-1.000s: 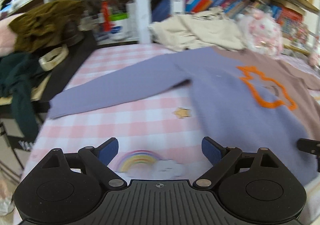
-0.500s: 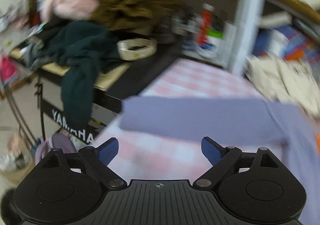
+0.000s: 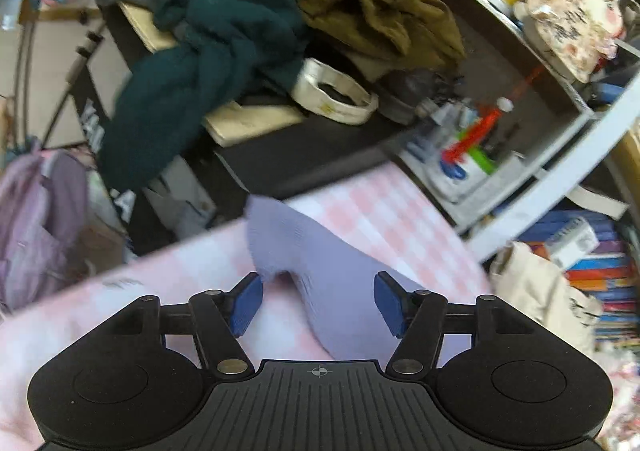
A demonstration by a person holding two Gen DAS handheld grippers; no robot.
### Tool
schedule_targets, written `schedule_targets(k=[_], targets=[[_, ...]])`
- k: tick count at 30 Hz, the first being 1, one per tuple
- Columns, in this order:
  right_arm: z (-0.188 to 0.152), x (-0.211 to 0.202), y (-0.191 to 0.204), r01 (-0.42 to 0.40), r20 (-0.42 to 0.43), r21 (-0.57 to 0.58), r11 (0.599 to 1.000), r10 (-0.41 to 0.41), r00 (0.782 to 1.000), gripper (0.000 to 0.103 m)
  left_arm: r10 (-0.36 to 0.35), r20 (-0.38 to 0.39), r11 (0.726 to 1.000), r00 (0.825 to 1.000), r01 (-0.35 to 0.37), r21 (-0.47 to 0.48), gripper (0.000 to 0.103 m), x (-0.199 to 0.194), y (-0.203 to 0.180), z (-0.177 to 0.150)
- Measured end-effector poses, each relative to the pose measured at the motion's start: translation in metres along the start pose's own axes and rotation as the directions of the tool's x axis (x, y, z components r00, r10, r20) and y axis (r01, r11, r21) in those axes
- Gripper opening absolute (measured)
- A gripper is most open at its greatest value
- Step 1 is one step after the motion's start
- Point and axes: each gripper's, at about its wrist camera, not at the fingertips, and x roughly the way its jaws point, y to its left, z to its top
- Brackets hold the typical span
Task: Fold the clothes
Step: 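Grasp the lavender sleeve cuff with the left gripper, then lift the lavender sleeve with the left gripper and fold it across the sweater body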
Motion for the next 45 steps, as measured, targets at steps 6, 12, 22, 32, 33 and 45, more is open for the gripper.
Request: schedule_targets(k=[6, 12, 22, 32, 33, 45], targets=[[0.001, -0.001, 0.003, -0.007, 0.005, -0.020, 1.000, 0.007, 1.000, 0.100, 0.018, 0.025, 1.000, 1.000, -0.017, -0.024, 0.058, 0.001, 0.004, 0.005], [-0.001, -0.001, -0.004, 0.012, -0.008, 0.005, 1.000, -0.012, 1.000, 0.100, 0.039, 0.038, 0.994, 0.999, -0.035, -0.099, 0.056, 0.003, 0.017, 0.019], [-0.009, -0.007, -0.022, 0.049, -0.010, 0.039, 0.998, -0.049, 0.999, 0.100, 0.042, -0.009, 0.969, 0.999, -0.043, -0.244, 0.003, 0.005, 0.040, 0.026], [-0.015, -0.004, -0.057, 0.030, -0.019, 0.065, 0.997, -0.029, 0.999, 0.100, -0.119, 0.028, 0.993, 0.992, 0.119, 0.008, 0.003, -0.018, -0.044, 0.023], [-0.015, -0.003, -0.062, 0.025, -0.019, 0.065, 0.998, -0.024, 1.000, 0.100, -0.138, 0.024, 0.990, 0.990, 0.137, 0.042, 0.003, -0.019, -0.058, 0.021], [-0.014, 0.010, -0.134, -0.103, -0.034, 0.041, 0.994, 0.105, 0.994, 0.100, -0.305, -0.098, 0.918, 0.947, 0.320, 0.234, 0.003, -0.016, -0.225, -0.039]])
